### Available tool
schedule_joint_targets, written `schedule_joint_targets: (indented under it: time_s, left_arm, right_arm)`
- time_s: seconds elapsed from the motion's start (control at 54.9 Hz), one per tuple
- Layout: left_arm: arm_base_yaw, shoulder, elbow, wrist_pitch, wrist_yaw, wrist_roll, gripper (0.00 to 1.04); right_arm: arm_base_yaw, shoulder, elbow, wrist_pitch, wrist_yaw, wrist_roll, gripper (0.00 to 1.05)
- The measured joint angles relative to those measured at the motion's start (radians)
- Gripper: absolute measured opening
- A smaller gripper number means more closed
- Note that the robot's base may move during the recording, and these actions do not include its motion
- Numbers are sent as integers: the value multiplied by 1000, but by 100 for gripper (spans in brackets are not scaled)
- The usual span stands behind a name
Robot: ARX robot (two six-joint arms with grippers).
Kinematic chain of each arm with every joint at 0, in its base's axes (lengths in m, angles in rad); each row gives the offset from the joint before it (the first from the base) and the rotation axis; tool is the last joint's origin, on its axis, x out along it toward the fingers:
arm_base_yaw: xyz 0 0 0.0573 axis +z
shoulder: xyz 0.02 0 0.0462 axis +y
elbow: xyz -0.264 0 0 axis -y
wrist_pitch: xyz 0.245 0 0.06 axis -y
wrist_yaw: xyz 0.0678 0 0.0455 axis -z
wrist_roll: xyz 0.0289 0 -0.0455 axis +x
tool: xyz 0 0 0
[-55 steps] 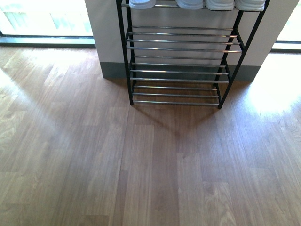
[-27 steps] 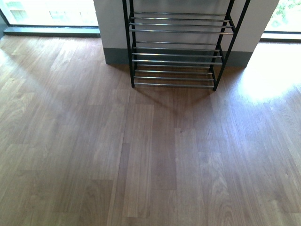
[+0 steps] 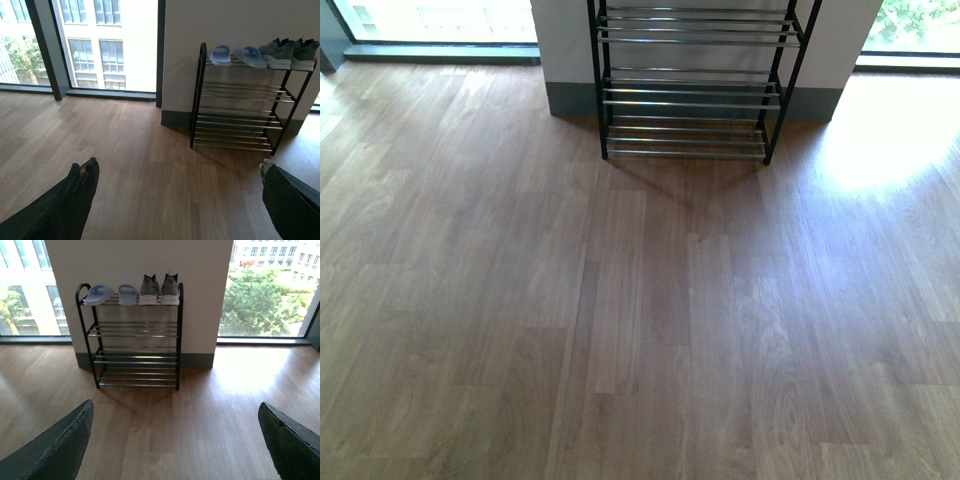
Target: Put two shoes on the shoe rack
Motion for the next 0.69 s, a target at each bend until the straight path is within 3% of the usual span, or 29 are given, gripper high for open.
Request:
schedule_joint_targets:
  time_s: [0.693]
  left_arm:
    - [0,0,0,0,0,1,95]
  right_arm:
    - [0,0,0,0,0,0,96]
